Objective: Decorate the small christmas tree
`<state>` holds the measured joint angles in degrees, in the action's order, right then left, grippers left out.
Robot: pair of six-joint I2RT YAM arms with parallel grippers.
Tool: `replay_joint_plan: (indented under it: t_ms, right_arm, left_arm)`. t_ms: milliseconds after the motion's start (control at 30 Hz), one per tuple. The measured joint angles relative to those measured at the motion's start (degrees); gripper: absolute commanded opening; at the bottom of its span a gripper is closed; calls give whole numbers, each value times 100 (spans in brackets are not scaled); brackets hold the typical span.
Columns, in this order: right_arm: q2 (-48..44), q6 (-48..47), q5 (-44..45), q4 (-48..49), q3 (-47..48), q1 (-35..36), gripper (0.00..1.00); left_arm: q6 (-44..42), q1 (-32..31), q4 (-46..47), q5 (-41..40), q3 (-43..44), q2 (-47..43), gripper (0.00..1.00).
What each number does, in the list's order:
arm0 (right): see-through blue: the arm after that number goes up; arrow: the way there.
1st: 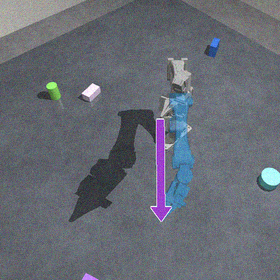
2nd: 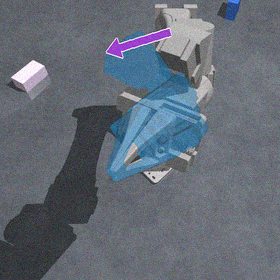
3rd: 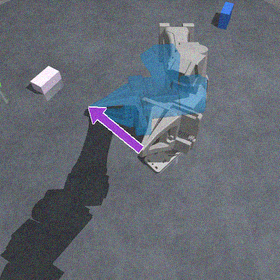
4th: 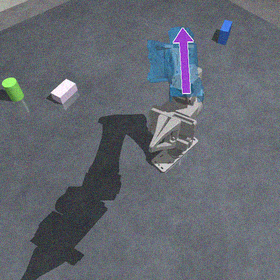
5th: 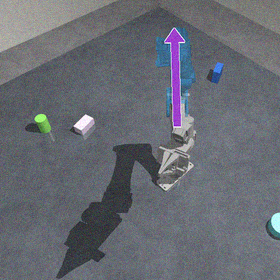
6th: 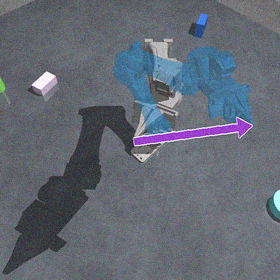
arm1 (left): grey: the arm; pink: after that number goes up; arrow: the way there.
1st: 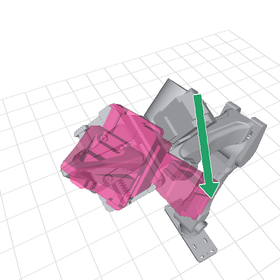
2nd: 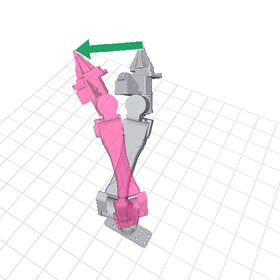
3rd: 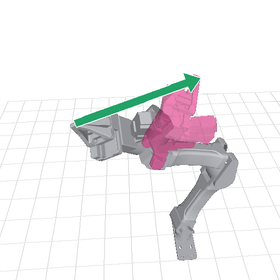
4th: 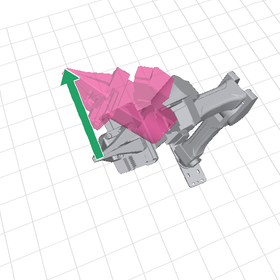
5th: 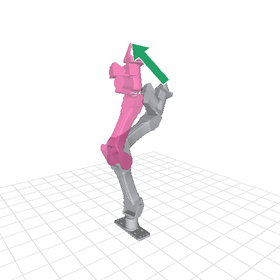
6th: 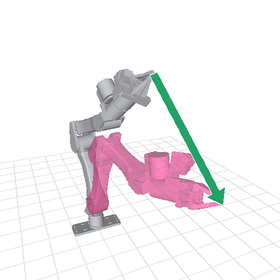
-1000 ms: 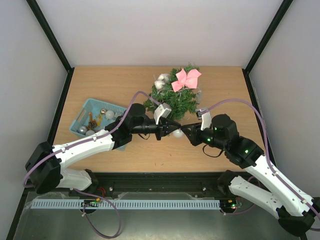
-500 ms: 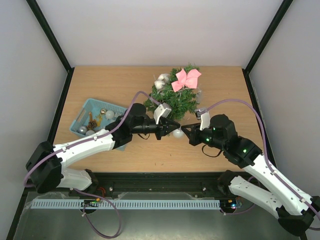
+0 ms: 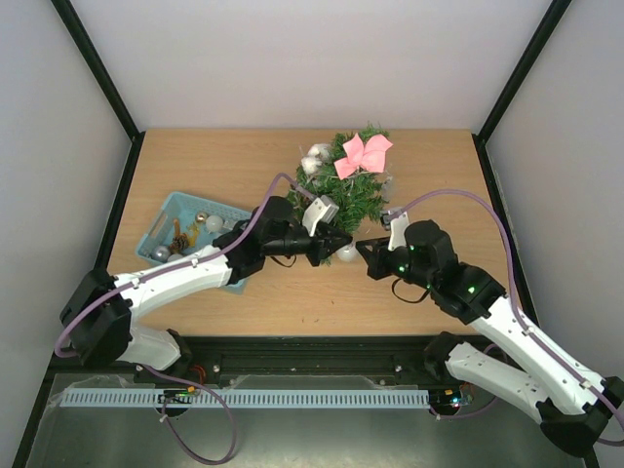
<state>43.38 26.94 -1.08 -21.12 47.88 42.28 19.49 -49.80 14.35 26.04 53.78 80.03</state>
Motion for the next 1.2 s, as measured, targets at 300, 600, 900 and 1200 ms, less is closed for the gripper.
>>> replay_joint_plan:
  t_ms: [300,600,900,1200]
  right_arm:
    - [186,-63,20,83,0,-116,1]
    - [356,-160,35,208,7,-195,1]
    - [380,-256,153,227,52,-216,1]
    - [407,-323,260,223,168,-221,1]
  left_arm:
    - [-2,55,-20,-129,92,22,2]
    - [-2,103,-24,-216,151,98,2]
    - [4,114,-24,-234,181,109,2]
    - [28,125,-33,-234,302,122,2]
